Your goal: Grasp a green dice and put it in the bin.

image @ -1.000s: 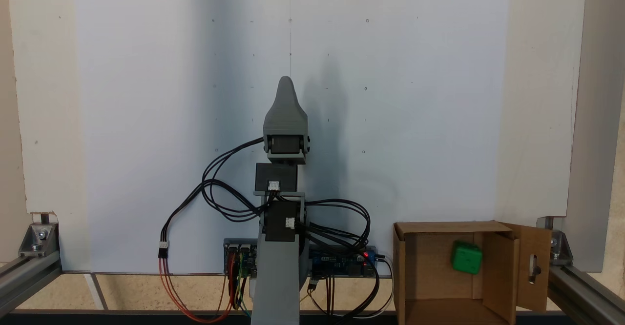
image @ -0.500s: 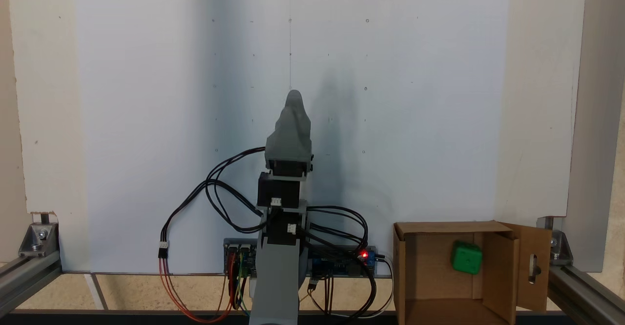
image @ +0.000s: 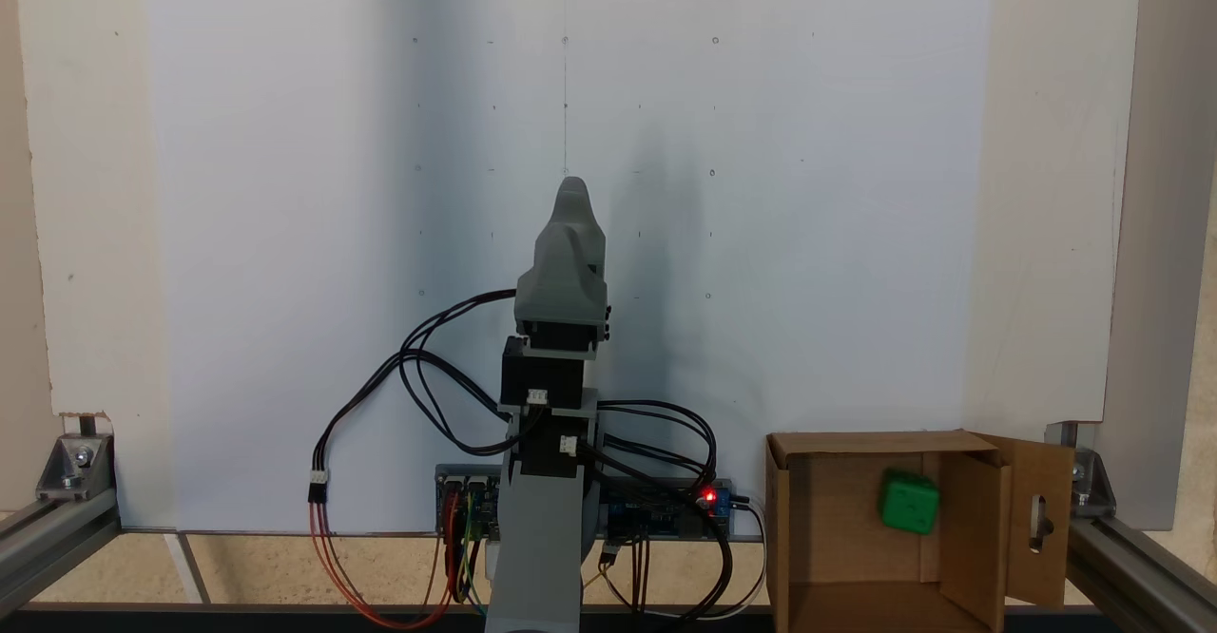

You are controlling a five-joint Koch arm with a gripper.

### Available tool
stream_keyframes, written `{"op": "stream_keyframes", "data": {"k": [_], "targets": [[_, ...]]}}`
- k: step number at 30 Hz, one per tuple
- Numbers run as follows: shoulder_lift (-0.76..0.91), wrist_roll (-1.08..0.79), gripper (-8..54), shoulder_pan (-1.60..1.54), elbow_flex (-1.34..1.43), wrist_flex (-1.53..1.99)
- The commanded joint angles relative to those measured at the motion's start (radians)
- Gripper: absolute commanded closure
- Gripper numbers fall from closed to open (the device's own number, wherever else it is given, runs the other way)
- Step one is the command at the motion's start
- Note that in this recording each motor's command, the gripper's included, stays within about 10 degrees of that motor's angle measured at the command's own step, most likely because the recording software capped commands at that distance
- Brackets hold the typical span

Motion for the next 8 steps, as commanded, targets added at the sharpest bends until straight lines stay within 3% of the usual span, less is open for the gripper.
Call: {"op": "stream_keyframes", "data": {"k": [1, 8], "targets": [[0.109, -0.003, 1.0, -0.003, 0.052, -0.054], [0.109, -0.003, 1.0, -0.002, 0.052, -0.052]]}}
